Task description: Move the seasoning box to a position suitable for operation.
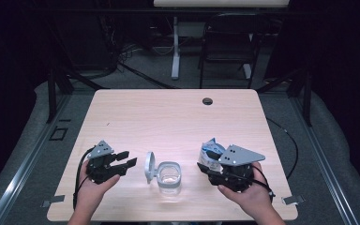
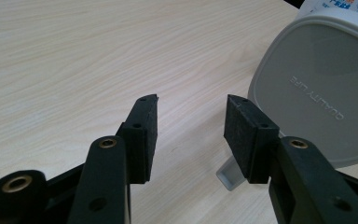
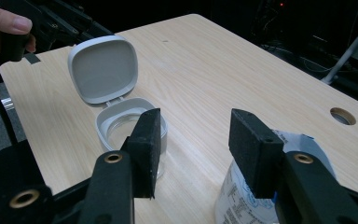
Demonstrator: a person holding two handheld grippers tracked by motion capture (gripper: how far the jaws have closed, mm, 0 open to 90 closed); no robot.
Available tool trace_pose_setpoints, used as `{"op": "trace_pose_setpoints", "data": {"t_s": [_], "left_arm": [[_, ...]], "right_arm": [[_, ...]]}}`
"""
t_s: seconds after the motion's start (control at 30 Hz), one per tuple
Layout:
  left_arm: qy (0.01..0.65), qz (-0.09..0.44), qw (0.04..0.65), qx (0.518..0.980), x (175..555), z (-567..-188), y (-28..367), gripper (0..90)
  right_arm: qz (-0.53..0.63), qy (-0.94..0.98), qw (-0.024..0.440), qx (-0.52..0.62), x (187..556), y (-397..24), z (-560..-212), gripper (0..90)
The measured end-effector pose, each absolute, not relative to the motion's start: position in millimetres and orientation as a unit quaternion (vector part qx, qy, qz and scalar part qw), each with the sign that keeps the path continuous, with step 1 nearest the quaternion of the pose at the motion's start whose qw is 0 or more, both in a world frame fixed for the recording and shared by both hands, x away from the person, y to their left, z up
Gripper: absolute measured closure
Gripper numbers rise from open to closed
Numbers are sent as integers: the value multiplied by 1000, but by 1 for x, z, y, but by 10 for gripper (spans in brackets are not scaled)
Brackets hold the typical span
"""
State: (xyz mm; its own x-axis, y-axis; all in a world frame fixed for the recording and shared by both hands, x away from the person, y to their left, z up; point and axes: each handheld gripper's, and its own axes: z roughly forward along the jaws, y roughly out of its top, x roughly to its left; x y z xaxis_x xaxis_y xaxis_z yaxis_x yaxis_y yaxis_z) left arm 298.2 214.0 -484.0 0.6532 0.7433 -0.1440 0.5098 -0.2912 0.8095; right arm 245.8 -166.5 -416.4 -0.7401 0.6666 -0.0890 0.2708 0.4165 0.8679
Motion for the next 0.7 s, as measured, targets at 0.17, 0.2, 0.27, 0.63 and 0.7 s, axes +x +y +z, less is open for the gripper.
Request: {"op": "trace_pose_setpoints", "data": {"t_s": [0.17,0.2,0.27,0.63,0.7], "left_arm": [[397,131,446,792,298,-484,214,548],[397,131,446,792,298,-484,215,548],[397,131,445,792,298,-484,214,548],[398,130,444,792,299,-486,214,548],[399,130,444,792,299,-486,215,548]], "right_arm": [[456,811,221,292,245,-172,-415,534],[457,810,223,293,245,-173,-415,534],[457,809,224,294,244,-175,-414,532],[451,803,236,311,244,-188,-415,505],[448,803,238,314,244,-190,-415,500]]}}
